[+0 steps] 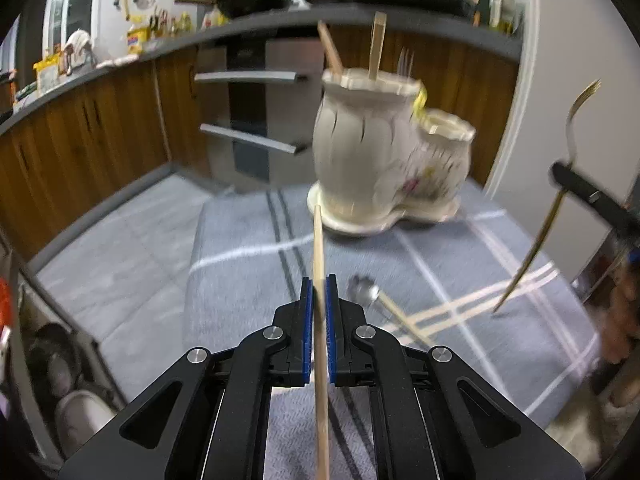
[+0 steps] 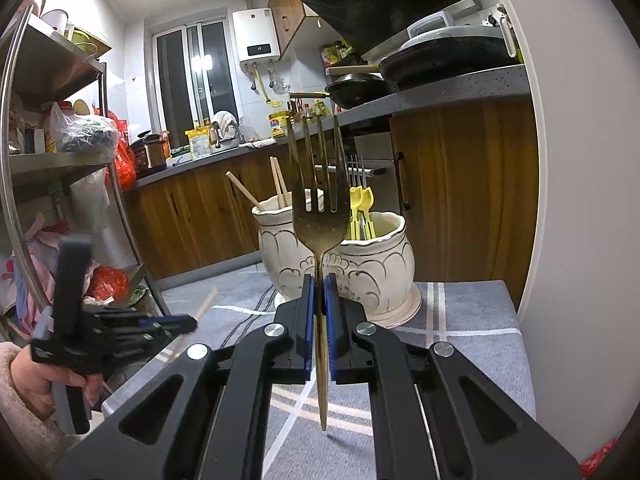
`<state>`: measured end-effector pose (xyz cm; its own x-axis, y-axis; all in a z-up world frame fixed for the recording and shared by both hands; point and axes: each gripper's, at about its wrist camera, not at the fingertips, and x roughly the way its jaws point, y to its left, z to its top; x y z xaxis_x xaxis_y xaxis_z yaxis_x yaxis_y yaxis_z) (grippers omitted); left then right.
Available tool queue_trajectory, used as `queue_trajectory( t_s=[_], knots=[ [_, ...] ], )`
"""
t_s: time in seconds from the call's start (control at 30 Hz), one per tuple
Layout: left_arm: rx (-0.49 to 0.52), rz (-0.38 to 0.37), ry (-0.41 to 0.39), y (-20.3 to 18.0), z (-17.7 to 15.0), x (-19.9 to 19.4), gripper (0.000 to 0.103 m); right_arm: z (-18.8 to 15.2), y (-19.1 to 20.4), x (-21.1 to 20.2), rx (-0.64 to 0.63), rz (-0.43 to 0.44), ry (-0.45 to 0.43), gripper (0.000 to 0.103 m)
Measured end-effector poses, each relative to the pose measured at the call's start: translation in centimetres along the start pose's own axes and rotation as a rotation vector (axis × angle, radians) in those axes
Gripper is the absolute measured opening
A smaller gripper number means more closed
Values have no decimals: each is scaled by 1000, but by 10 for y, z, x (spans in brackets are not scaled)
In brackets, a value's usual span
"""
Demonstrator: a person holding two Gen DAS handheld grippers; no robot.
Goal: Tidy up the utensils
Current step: 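Grasp the last wooden chopstick with the left tool while the right tool holds the fork, then carry the chopstick over the taller cup while the right tool carries the fork over the shorter cup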
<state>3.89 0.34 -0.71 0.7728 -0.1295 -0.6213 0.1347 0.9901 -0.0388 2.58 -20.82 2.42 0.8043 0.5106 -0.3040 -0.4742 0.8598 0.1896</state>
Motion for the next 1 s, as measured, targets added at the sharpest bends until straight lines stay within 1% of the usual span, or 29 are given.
queue_trajectory(
  t_s=[0.1,0.2,0.27,0.4,0.5,0.67,0.8,1.0],
  knots=[
    [-1,-51,-90,4,5,-18,7,0,-1,0,1,-10,-10,5],
    [7,-85,-178,5,8,-31,7,1,-3,0,4,-20,-21,5],
    [14,-93,-220,6,10,-35,7,1,-3,0,7,-26,-25,5],
    [-1,-153,-297,10,8,-43,7,2,-2,2,0,-34,-29,6],
    [-4,-187,-320,11,7,-45,7,3,-1,3,0,-39,-30,6],
    [9,-240,-383,11,8,-50,7,4,3,7,-9,-40,-33,5],
    [0,-288,-427,12,12,-55,7,6,3,9,-10,-39,-36,5],
    [9,-304,-465,10,20,-57,7,13,-2,9,-12,-61,-63,5]
  ],
)
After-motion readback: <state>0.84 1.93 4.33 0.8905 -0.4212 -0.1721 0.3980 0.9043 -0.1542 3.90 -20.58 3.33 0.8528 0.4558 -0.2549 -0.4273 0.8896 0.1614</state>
